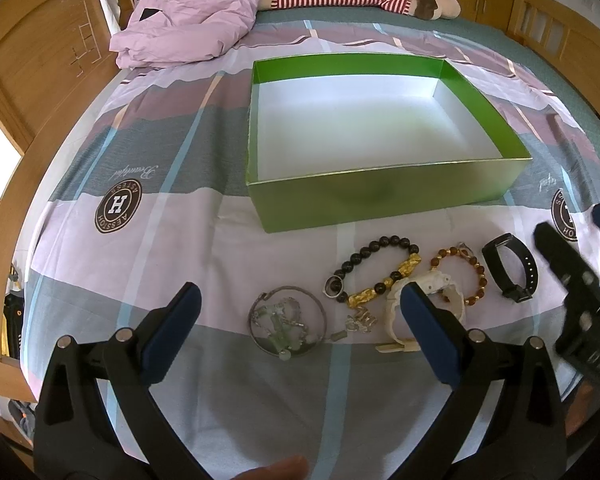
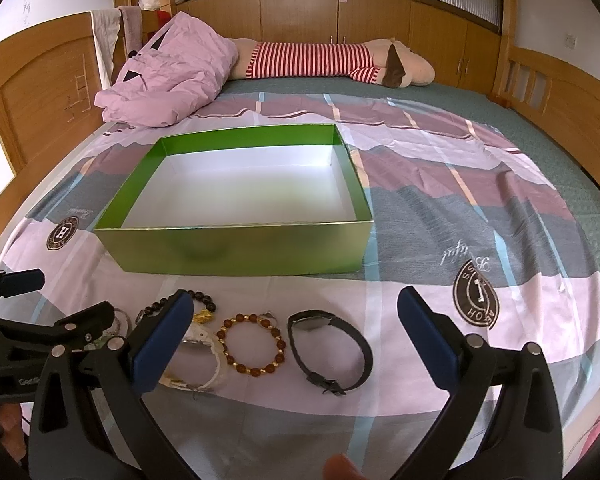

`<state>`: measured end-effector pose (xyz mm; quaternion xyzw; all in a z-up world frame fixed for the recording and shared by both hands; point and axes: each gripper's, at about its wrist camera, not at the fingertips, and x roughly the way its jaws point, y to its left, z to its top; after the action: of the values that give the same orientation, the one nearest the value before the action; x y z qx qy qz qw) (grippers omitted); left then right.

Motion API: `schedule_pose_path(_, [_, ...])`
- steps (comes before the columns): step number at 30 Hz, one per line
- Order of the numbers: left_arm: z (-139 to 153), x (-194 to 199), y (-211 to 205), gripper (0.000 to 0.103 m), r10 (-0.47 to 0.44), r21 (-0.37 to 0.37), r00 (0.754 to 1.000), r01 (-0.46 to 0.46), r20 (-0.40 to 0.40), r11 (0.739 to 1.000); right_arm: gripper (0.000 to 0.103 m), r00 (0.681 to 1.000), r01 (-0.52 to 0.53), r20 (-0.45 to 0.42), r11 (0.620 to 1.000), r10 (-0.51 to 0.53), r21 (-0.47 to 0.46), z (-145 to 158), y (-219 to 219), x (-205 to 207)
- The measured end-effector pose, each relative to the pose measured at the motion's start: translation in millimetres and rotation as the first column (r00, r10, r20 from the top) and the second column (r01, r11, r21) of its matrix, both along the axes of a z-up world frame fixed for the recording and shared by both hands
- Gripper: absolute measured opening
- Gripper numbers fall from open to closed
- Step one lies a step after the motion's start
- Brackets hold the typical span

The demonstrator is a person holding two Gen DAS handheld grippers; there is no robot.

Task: Organize jewelry
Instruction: 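Grasp the cream-white watch with the left tool while the right tool grasps the black watch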

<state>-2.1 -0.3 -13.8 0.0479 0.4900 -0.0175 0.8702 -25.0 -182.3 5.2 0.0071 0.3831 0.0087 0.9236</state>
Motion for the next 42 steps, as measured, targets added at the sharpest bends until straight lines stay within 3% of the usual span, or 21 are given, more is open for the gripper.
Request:
schedule_pose_path(6, [-1,5,5,0.101,0.011,0.027,1.0,-0.011,0.0,1.0,0.102,0.999,0.042,0.002,0.996,-0.042,-0.079,4,-11,5])
schedule_pose_path(9, [-2,14,26,0.089,0.054,0.004,0.998,-0.054,-0.012,0.999,0.1,0.997,0.051,-0.054,0.998,-0.053,-0.04,-3,-23,12])
schedule_pose_path(11, [-6,20,41,0.079,0.089,-0.015,0.995,-0.09,-0.04,0.996,0.083,0.993,0.061,-0.098,0.998,-0.062,-0.012,-10,-31,15])
schedule_pose_path(14, [-12,26,48,0.074,0.108,-0.011,0.992,-0.108,-0.059,0.994,0.068,0.989,0.013,-0.151,0.999,-0.006,0.045,-20,-30,19])
schedule_pose_path(18, [-15,29,44,0.07,0.078,-0.025,0.994,-0.08,-0.073,0.996,0.067,0.97,-0.045,-0.237,0.997,0.058,0.059,-38,-19,24])
schedule_pose_path(20, [-18,29,40,0.058,0.059,-0.032,0.995,-0.062,-0.084,0.998,0.065,0.96,-0.053,-0.271,0.997,0.068,0.063,-48,-17,29])
schedule_pose_path(21, [-20,29,37,0.057,0.036,-0.057,0.995,-0.041,-0.092,0.997,0.058,0.954,-0.047,-0.293,0.997,0.063,0.064,-54,-17,31])
schedule_pose_path(22, [-22,28,33,0.057,0.011,-0.085,0.995,-0.02,-0.101,0.996,0.032,0.949,-0.038,-0.311,0.997,0.057,0.068,-57,-18,32])
schedule_pose_path(23, [-23,28,30,0.056,-0.008,-0.104,0.994,-0.004,-0.109,0.995,0.018,0.94,-0.03,-0.337,0.996,0.058,0.089,-62,-21,34])
schedule_pose_path(24, [-24,27,24,0.056,-0.043,-0.13,0.992,0.027,-0.115,0.991,0.015,0.935,-0.029,-0.348,0.993,0.066,0.111,-64,-23,35])
schedule_pose_path(30, [-18,11,-18,0.056,-0.216,-0.136,0.974,0.206,-0.068,0.969,0.015,0.953,-0.006,-0.3,0.998,0.025,0.064,-56,-29,29])
schedule_pose_path(33, [-29,5,-35,0.056,-0.265,-0.091,0.961,0.257,-0.082,0.962,0.032,0.955,0.021,-0.296,0.997,0.002,0.071,-55,-39,28])
schedule_pose_path(36, [-43,3,-45,0.056,-0.28,-0.059,0.954,0.275,-0.111,0.96,0.033,0.953,0.019,-0.303,0.998,0.0,0.06,-58,-39,27])
schedule_pose_path(38, [-51,5,-50,0.034,-0.283,-0.043,0.951,0.279,-0.128,0.959,0.034,0.951,0.013,-0.308,0.999,0.004,0.053,-59,-36,28])
schedule_pose_path(42, [-55,9,-47,0.02,-0.255,-0.04,0.958,0.252,-0.132,0.967,0.034,0.951,0.003,-0.308,1.0,0.005,0.027,-62,-34,27])
